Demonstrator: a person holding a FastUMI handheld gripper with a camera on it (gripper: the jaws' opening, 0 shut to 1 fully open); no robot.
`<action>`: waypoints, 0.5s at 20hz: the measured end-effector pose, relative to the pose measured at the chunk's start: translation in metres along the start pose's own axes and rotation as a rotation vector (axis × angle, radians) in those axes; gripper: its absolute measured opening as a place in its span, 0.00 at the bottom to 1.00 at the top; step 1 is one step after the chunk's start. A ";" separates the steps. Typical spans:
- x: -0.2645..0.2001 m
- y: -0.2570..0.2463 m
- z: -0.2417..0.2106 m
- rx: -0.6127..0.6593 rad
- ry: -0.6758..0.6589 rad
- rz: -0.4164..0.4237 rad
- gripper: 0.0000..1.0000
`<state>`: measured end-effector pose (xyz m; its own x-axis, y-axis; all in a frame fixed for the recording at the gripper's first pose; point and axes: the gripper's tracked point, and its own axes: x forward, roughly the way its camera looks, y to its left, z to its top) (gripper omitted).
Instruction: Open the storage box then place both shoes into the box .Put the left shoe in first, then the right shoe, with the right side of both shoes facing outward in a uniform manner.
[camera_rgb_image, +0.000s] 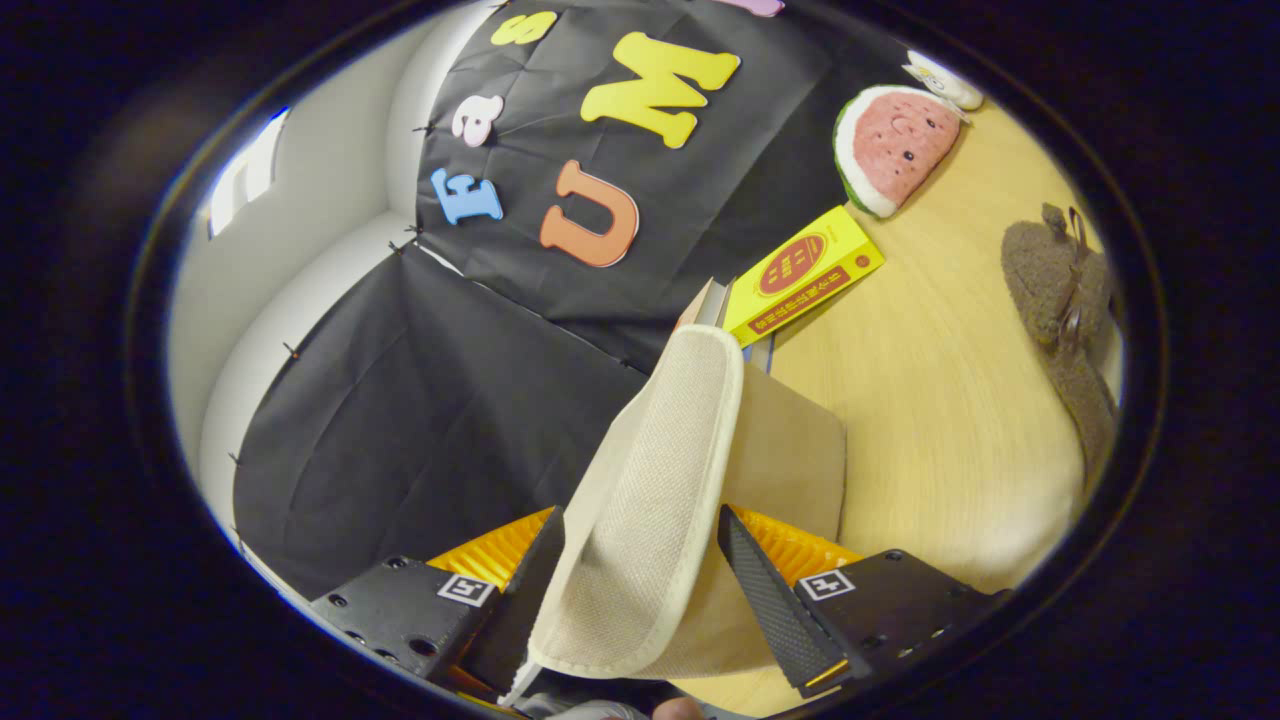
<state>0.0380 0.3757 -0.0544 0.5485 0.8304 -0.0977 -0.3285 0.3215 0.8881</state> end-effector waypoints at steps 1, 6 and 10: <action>0.000 0.002 0.003 0.006 -0.005 0.015 0.94; -0.011 0.001 0.028 -0.026 -0.062 0.005 0.40; -0.016 0.014 0.023 -0.061 -0.011 -0.002 0.03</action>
<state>0.0424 0.3561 -0.0301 0.5571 0.8251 -0.0941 -0.3736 0.3502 0.8590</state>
